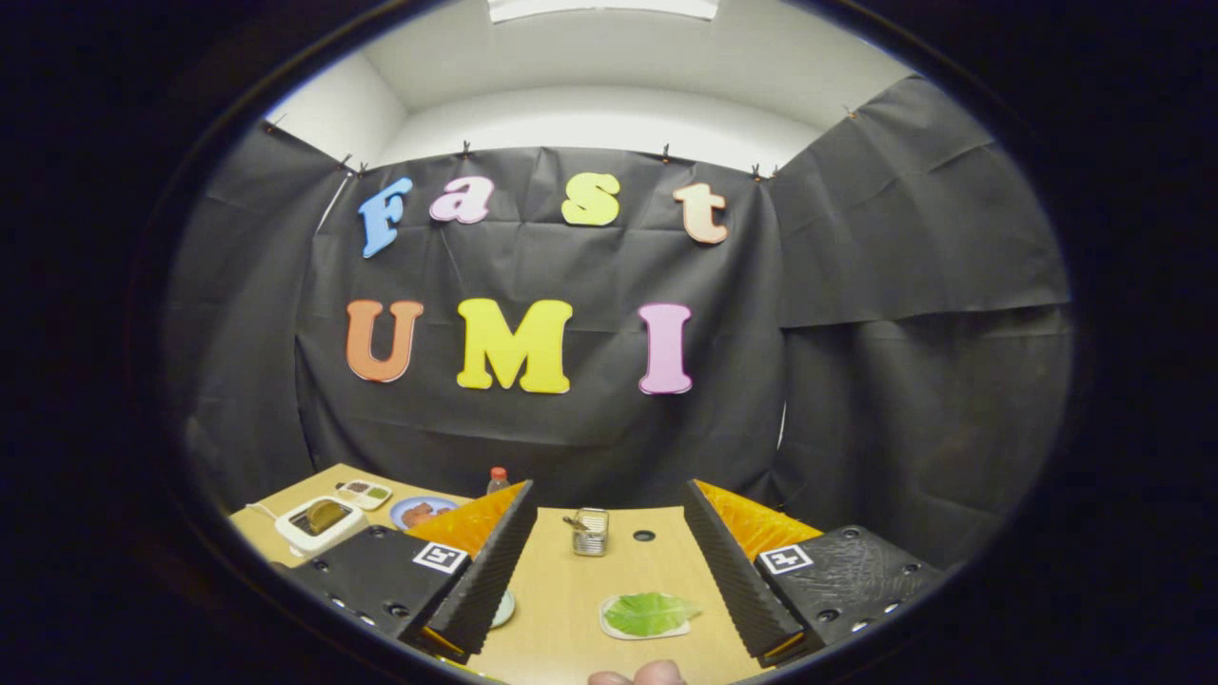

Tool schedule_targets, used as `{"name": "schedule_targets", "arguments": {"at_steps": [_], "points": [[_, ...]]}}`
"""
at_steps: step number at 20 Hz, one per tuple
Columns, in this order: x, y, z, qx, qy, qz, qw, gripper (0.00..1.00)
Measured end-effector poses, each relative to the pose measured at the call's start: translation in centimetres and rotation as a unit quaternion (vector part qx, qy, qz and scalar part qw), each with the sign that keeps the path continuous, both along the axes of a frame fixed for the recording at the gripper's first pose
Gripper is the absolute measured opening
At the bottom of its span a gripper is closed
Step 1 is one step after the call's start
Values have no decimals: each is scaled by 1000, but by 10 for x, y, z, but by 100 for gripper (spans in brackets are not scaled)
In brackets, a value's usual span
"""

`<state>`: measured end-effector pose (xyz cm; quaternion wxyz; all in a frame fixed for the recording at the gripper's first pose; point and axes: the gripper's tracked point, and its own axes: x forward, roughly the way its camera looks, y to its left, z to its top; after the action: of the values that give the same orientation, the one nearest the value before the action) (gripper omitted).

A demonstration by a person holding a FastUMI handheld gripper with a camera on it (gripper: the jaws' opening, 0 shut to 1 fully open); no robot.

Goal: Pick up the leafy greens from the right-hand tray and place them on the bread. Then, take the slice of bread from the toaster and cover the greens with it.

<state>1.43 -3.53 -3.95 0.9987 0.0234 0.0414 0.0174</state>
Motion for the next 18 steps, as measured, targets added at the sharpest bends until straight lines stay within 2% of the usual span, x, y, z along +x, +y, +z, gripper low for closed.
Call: {"name": "schedule_targets", "arguments": {"at_steps": [5, 8, 13, 18], "points": [[16, -43, -83, 4, 74, -5, 997, 95], [31, -59, -151, 18, 145, 5, 989, 95], [89, -92, -256, 22, 219, -2, 975, 95], [139, -104, -346, 28, 280, 1, 959, 96]]}}
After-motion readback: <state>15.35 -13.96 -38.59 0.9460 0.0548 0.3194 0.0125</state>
